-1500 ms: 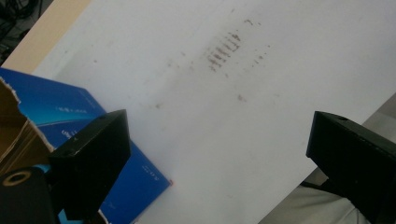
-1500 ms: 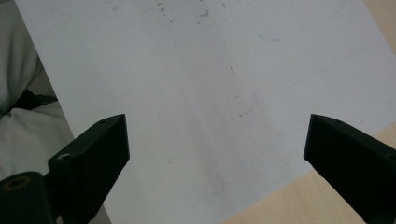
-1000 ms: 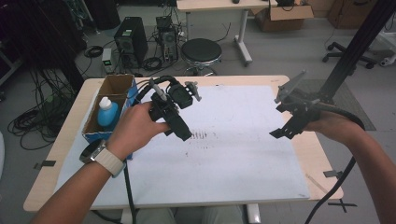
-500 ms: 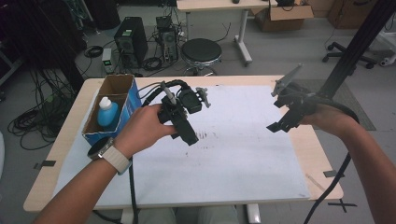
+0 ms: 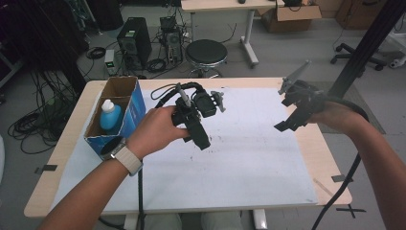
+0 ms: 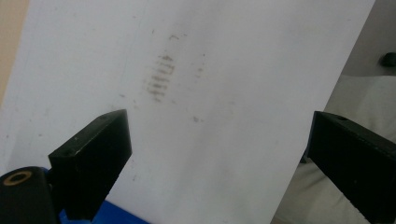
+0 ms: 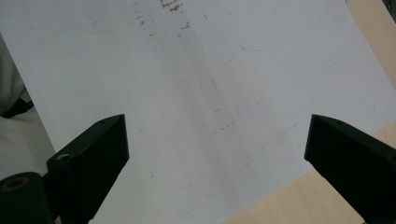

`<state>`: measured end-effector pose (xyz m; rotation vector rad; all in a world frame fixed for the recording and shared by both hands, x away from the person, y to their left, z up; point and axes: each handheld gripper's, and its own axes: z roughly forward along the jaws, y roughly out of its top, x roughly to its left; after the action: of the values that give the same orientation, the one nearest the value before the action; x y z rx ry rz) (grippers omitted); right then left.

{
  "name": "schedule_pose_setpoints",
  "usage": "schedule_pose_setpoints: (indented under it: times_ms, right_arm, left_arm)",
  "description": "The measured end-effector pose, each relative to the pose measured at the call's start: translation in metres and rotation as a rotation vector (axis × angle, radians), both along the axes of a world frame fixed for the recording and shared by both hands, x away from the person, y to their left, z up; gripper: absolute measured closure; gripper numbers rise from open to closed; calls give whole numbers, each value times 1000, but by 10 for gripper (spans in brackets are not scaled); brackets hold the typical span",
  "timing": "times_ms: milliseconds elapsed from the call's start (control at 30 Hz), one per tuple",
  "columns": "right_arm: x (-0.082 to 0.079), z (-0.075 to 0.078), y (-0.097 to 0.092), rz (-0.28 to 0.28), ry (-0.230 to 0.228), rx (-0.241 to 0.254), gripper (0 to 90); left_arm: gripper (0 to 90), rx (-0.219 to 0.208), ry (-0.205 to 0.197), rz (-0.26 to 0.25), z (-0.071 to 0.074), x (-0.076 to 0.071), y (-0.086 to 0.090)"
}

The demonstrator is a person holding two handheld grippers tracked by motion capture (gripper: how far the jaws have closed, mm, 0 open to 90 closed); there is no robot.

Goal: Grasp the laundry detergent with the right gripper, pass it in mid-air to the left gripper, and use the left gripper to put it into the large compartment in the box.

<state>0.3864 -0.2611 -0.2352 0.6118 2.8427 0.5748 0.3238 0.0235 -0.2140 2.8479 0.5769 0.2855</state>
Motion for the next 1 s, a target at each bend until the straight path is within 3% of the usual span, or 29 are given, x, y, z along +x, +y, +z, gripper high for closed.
schedule_pose_setpoints:
  times_ms: [1000]
  right_arm:
    - [-5, 0, -2, 3, -2, -7, 62]
  left_arm:
    - [75, 7, -13, -3, 0, -2, -3]
